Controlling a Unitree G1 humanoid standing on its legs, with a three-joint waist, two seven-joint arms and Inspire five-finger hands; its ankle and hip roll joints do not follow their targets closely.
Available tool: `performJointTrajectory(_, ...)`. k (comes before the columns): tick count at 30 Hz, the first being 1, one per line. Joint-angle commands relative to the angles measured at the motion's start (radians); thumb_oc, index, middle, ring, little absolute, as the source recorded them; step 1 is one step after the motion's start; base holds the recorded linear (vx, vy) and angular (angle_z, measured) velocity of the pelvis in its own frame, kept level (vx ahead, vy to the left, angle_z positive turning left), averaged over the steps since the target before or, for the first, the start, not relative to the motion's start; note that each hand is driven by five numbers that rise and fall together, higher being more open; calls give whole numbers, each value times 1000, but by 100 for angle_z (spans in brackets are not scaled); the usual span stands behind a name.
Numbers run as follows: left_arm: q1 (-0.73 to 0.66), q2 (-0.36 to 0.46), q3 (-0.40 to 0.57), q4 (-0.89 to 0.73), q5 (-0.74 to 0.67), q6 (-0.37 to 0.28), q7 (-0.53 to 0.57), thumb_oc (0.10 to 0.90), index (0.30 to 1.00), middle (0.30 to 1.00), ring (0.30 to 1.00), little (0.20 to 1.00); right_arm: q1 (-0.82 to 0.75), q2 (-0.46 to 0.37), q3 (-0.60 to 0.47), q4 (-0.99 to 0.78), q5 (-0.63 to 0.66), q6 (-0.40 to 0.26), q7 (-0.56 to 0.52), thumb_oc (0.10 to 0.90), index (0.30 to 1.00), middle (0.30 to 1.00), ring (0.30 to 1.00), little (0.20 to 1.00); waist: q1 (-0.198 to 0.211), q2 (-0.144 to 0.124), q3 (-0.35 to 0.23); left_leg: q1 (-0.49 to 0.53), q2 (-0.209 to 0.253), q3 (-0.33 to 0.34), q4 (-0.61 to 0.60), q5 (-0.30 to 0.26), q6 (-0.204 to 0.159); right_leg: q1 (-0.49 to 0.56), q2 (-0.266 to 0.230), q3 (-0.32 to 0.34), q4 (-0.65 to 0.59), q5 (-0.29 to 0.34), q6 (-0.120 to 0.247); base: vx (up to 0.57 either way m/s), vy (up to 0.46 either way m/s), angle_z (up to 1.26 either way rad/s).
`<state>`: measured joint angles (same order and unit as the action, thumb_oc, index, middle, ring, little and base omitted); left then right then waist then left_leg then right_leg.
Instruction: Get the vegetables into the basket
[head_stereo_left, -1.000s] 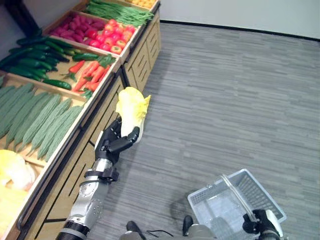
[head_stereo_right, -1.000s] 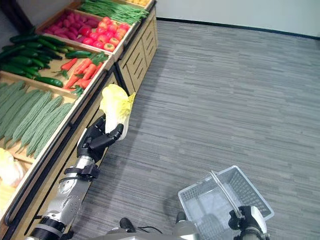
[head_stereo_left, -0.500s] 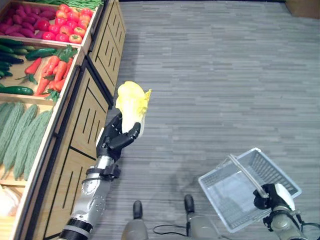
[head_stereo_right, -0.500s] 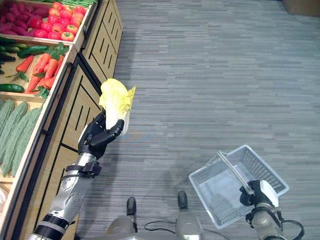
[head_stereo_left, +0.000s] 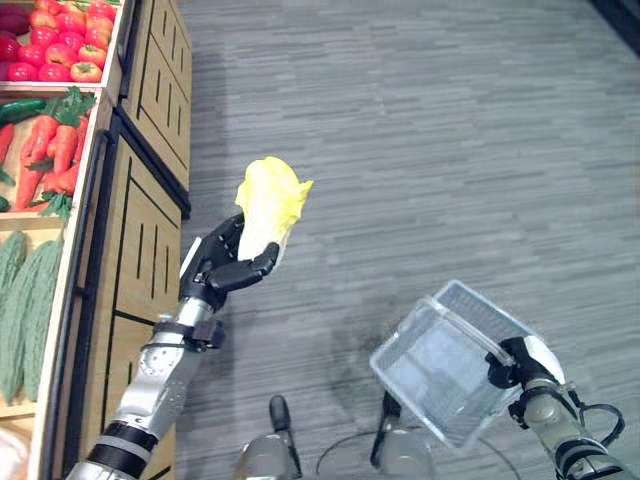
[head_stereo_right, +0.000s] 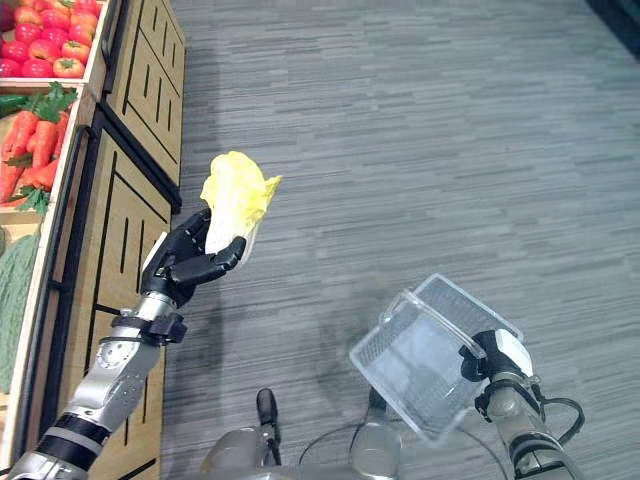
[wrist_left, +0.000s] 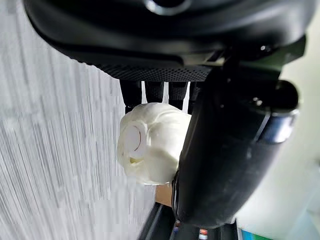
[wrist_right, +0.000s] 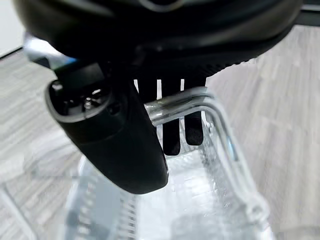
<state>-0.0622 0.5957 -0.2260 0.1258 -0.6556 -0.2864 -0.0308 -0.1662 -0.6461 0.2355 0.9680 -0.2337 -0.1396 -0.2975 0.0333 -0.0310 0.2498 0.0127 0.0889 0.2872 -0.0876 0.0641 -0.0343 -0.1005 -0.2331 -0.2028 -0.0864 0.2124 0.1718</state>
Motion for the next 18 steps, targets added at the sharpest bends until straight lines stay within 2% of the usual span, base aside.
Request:
performJointTrajectory(1, -110, 44, -48, -96, 134, -118, 0, 400, 300, 300, 300, 300, -152, -128, 26, -81, 14, -80, -58, 400, 300, 300, 300, 300, -1, -26, -102, -48, 32, -83, 9, 8, -69, -16, -27, 17, 58, -59, 48, 54, -109, -6)
performJointTrajectory(4, -145, 96, -94, -113, 248, -127, 17, 400, 300, 300, 300, 300, -189, -154, 55, -229, 14, -107, -50, 400, 300, 300, 300, 300, -11, -19, -117, -41, 50, -86, 0, 16, -86, 11, -9, 9, 15, -59, 46, 48, -119, 4)
performJointTrajectory(6, -196, 155, -150, -140, 377, -150, 50, 400, 300, 300, 300, 300, -221, -168, 72, -317, 19, -128, -57, 400, 300, 300, 300, 300, -19, -9, -124, -35, 60, -83, 0, 14, -92, 23, 1, 13, -1, -64, 45, 36, -96, -1)
performJointTrajectory(7, -241, 181, -200, -149, 441, -159, 67, 400, 300, 300, 300, 300, -255, -170, 96, -316, 17, -135, -65, 400, 300, 300, 300, 300, -21, -3, -128, -32, 64, -82, 0, 13, -95, 25, 4, 18, -1, -68, 45, 18, -52, -2)
performJointTrajectory(8, -243, 181, -202, -147, 442, -160, 68, 400, 300, 300, 300, 300, -256, -170, 96, -315, 17, -136, -65, 400, 300, 300, 300, 300, -20, -3, -127, -31, 64, -82, 0, 13, -95, 26, 5, 19, -1, -69, 45, 0, 0, 0)
performJointTrajectory(11, -326, 235, -293, -174, 585, -171, 111, 400, 300, 300, 300, 300, -320, -160, 132, -299, 22, -142, -81, 400, 300, 300, 300, 300, -23, 5, -131, -29, 68, -81, 0, 11, -97, 29, 7, 23, -1, -73, 45, 0, 0, 0)
performJointTrajectory(12, -403, 275, -367, -201, 715, -176, 126, 400, 300, 300, 300, 300, -362, -148, 157, -283, 23, -147, -97, 400, 300, 300, 300, 300, -26, 13, -136, -27, 69, -79, 0, 9, -99, 30, 7, 22, -1, -74, 48, 0, 0, 0)
performJointTrajectory(13, -430, 287, -393, -208, 759, -183, 134, 400, 300, 300, 300, 300, -376, -141, 165, -290, 23, -149, -102, 400, 300, 300, 300, 300, -29, 15, -138, -25, 69, -79, 0, 8, -99, 31, 8, 24, -1, -75, 48, 0, 0, 0)
performJointTrajectory(18, -521, 279, -495, -210, 887, -189, 161, 400, 300, 300, 300, 300, -441, -101, 196, -294, 32, -150, -125, 400, 300, 300, 300, 300, -32, 23, -143, -17, 69, -73, 0, 1, -100, 35, 7, 30, -1, -77, 51, 0, 0, 0)
